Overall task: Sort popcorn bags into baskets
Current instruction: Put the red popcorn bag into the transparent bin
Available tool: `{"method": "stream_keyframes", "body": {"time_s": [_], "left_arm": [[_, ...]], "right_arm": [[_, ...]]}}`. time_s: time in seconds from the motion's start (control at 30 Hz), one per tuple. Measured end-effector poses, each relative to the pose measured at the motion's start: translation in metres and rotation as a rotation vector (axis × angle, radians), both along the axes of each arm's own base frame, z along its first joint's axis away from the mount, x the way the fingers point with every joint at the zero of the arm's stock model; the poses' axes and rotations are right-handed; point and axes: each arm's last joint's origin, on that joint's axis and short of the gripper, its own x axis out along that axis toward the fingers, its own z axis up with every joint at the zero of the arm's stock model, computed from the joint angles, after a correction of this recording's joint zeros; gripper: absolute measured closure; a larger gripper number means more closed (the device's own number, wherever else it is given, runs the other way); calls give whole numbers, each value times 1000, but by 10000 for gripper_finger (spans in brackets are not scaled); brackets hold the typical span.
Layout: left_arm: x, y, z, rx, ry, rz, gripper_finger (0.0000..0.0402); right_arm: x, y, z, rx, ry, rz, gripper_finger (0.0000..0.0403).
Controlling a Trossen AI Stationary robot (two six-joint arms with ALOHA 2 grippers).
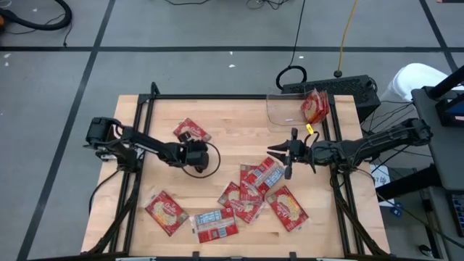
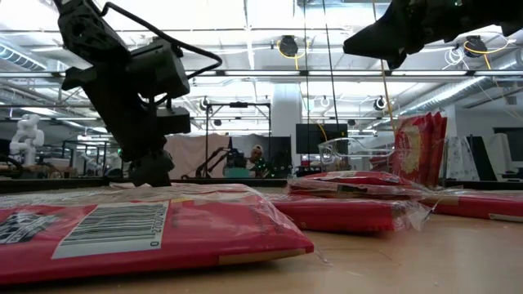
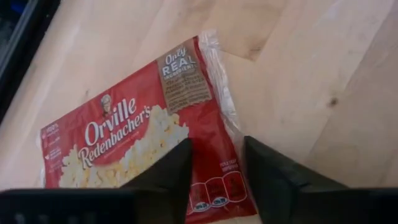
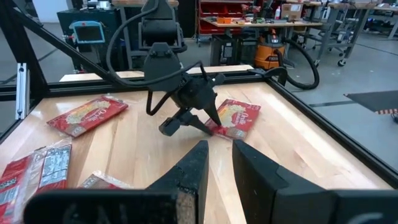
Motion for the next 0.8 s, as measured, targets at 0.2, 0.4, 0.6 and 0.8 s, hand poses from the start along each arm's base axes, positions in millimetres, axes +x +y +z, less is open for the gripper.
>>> {"method": "stream_keyframes", "body": {"time_s": [0.2, 0.4, 0.6, 0.8], "left_arm": [[-2, 4, -1, 2, 26, 0, 381], [1, 5, -1, 8, -15, 18, 396], [6, -1, 8, 27, -114, 8, 398], [10, -7, 37, 71, -274, -22, 399]], "right_arm": [[0, 0, 0, -2, 2, 0, 334], [0, 0, 0, -12, 4, -5, 334], [3, -1, -2, 54, -14, -68, 334], [3, -4, 1, 85, -64, -163, 334]]}}
